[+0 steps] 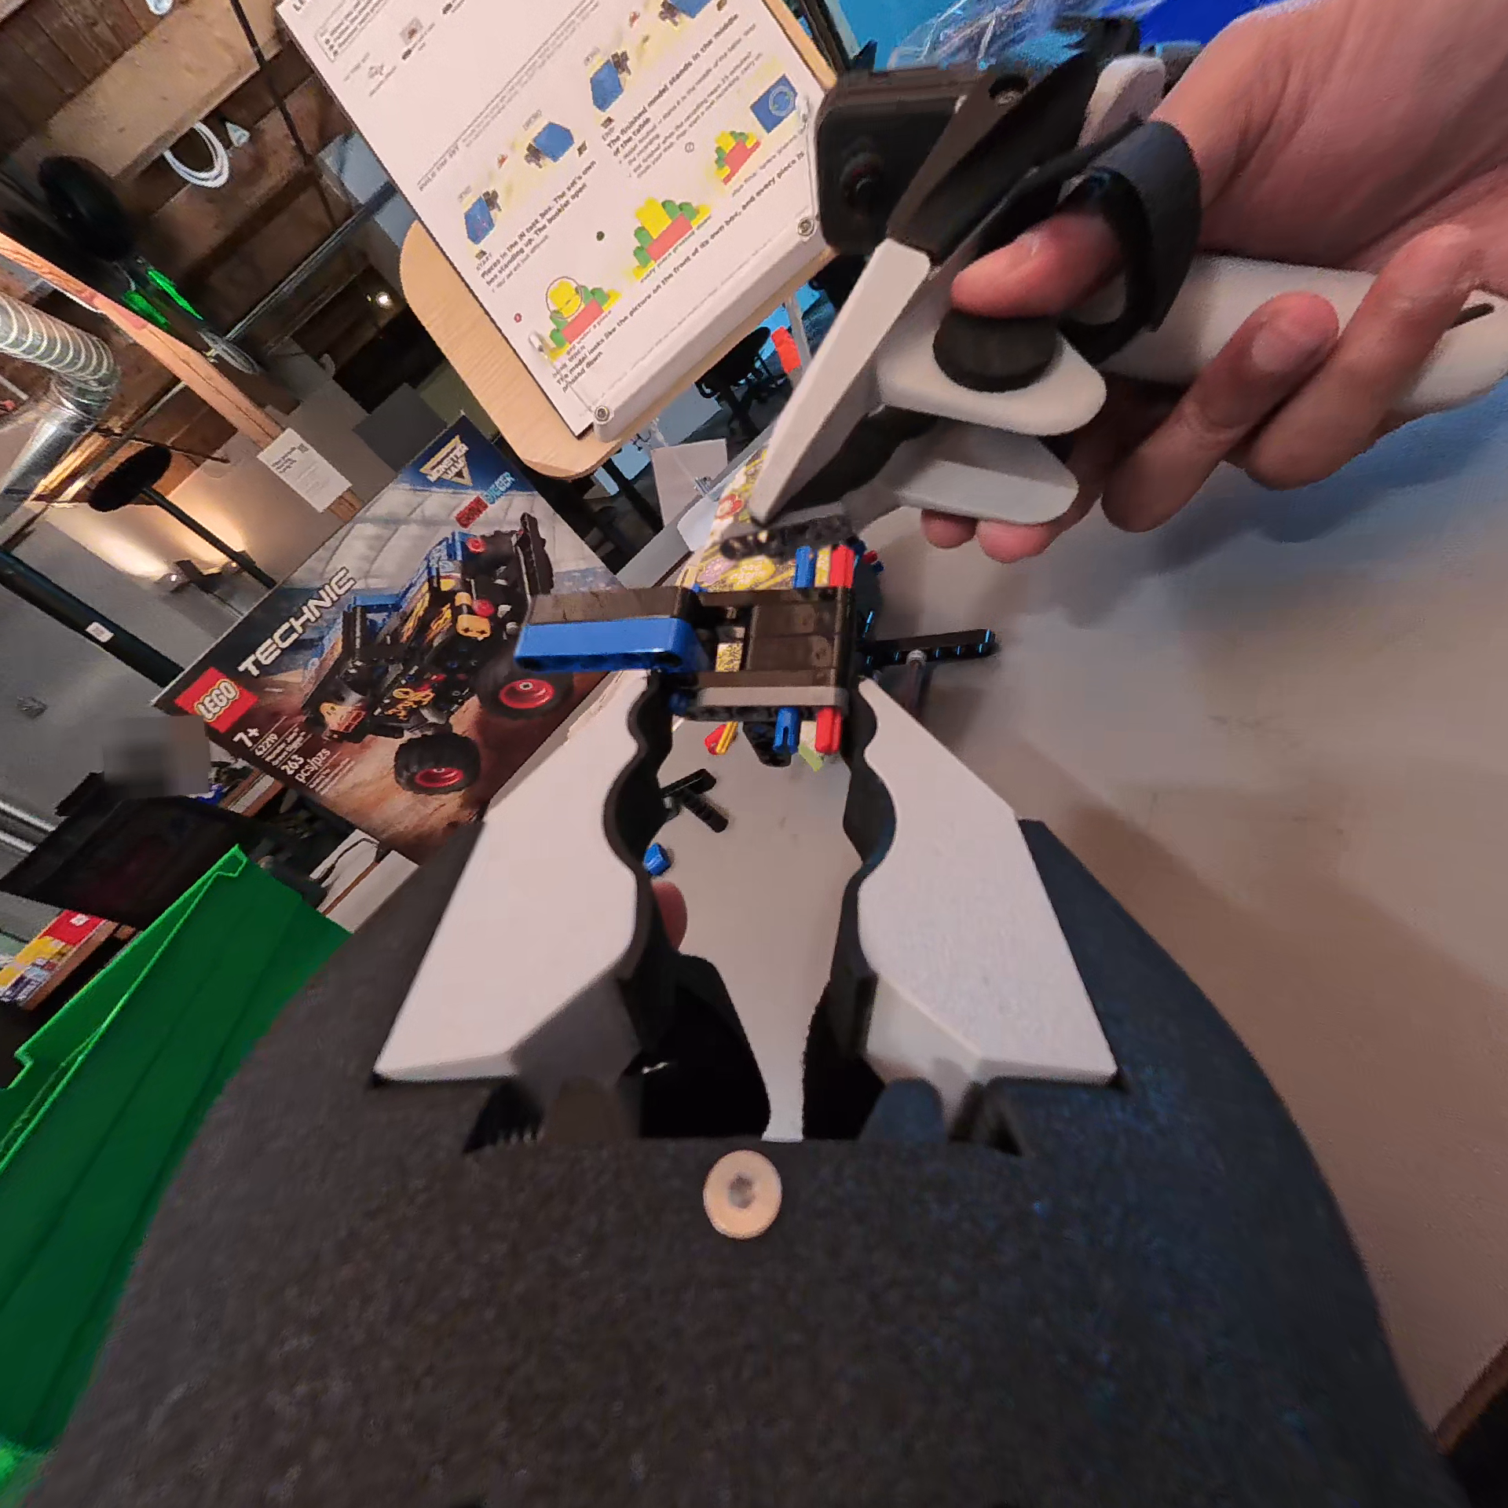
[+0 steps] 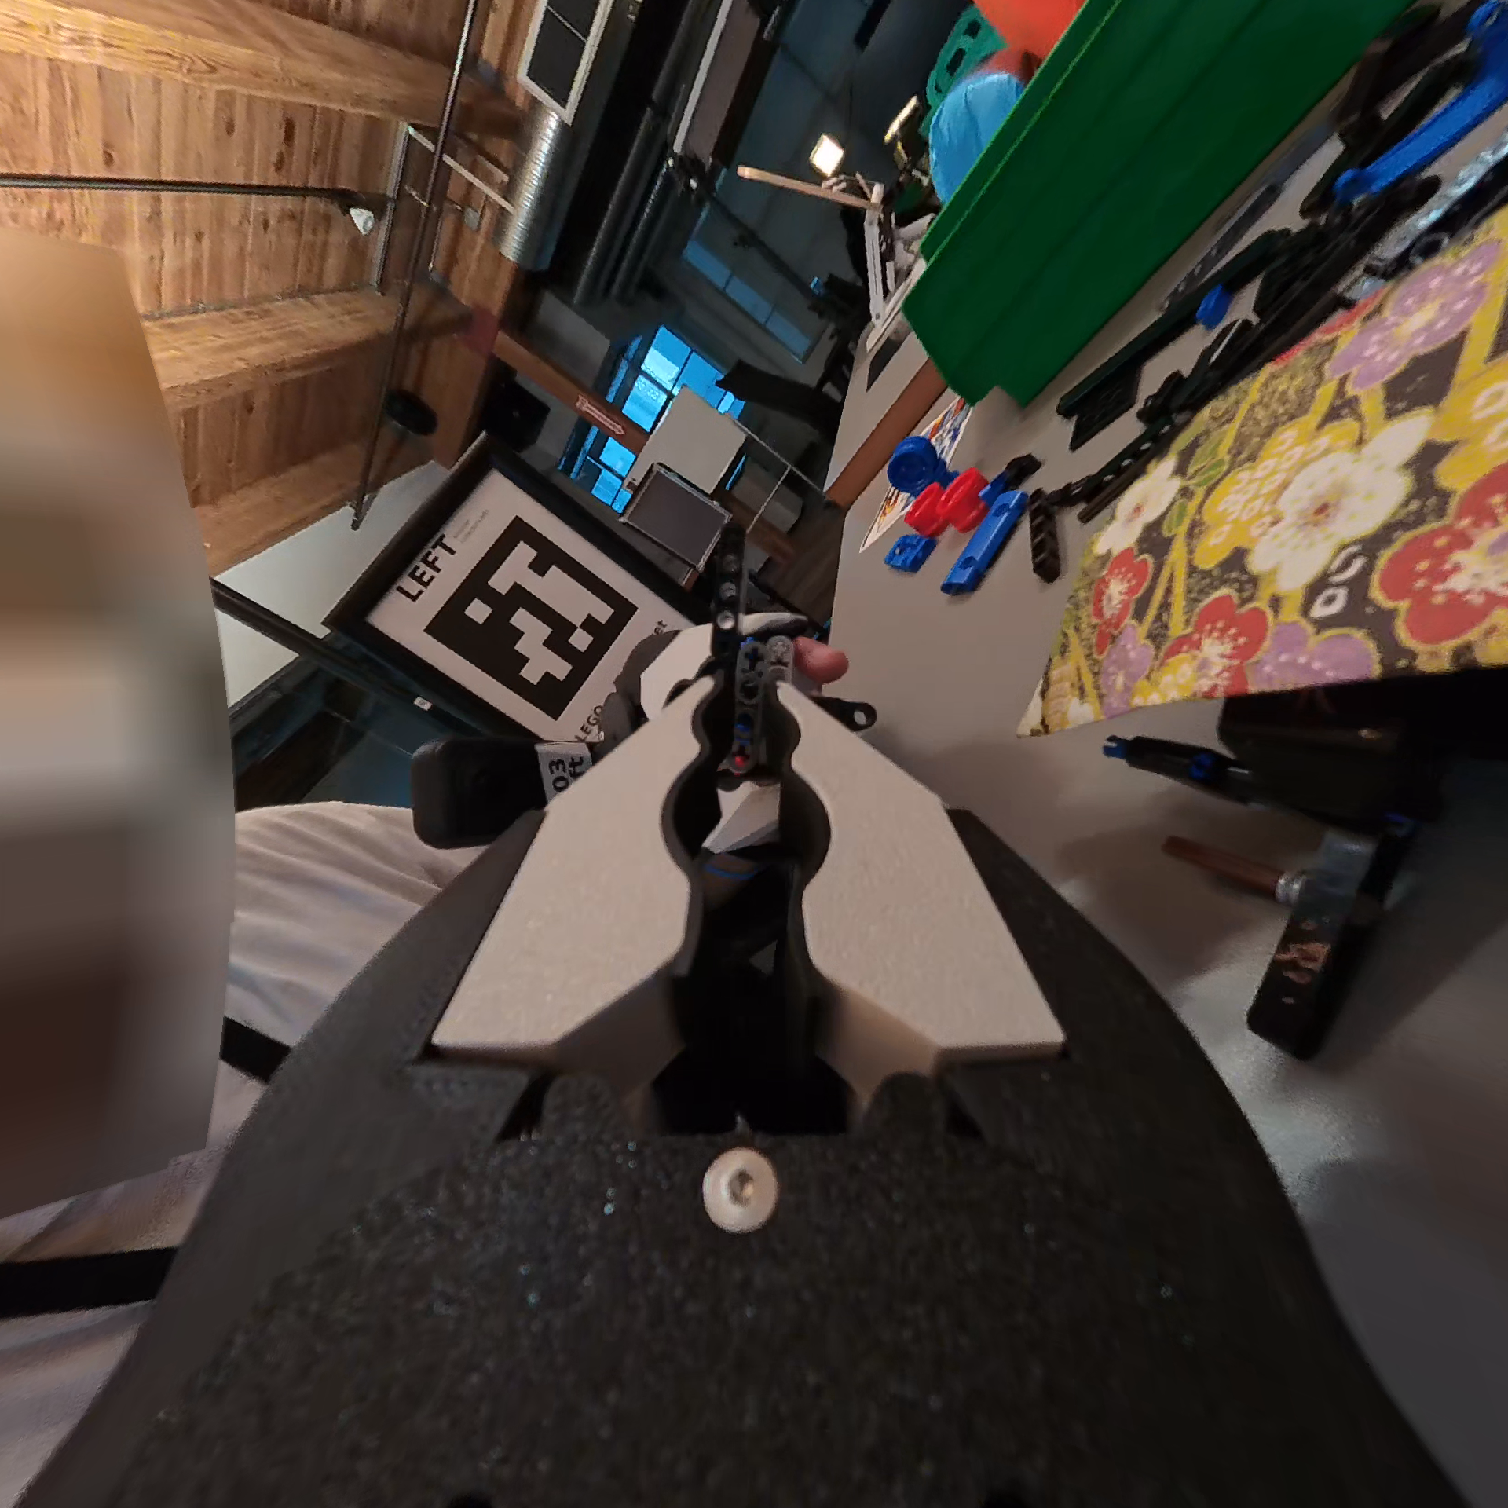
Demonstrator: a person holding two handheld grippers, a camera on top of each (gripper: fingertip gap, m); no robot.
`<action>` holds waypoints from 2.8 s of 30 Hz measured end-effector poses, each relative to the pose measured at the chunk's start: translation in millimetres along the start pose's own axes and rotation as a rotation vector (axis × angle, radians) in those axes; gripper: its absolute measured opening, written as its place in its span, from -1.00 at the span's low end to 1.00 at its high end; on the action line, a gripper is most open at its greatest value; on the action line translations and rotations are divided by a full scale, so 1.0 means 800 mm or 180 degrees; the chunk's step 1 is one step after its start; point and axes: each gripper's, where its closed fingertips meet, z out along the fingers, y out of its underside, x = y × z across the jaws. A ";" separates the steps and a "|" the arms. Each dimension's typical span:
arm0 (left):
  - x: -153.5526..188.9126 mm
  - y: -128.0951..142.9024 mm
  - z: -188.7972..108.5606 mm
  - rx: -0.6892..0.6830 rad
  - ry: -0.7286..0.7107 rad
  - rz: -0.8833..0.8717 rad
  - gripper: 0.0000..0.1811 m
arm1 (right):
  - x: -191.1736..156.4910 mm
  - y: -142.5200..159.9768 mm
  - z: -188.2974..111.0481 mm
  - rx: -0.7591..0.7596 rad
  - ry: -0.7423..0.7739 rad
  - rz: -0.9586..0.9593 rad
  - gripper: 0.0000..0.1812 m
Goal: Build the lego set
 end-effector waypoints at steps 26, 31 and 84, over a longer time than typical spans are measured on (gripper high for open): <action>-0.012 0.011 0.006 -0.0214 -0.0100 -0.0282 -0.57 | 0.003 0.019 0.019 -0.0216 0.0286 -0.0639 -0.94; -0.008 0.006 0.005 -0.0134 -0.0101 -0.0186 -0.57 | -0.001 0.023 0.015 -0.0362 0.0263 -0.0802 -0.94; 0.042 -0.034 -0.007 0.0404 0.0020 0.1056 -0.57 | -0.018 0.073 -0.016 -0.1047 0.0043 -0.0788 -0.93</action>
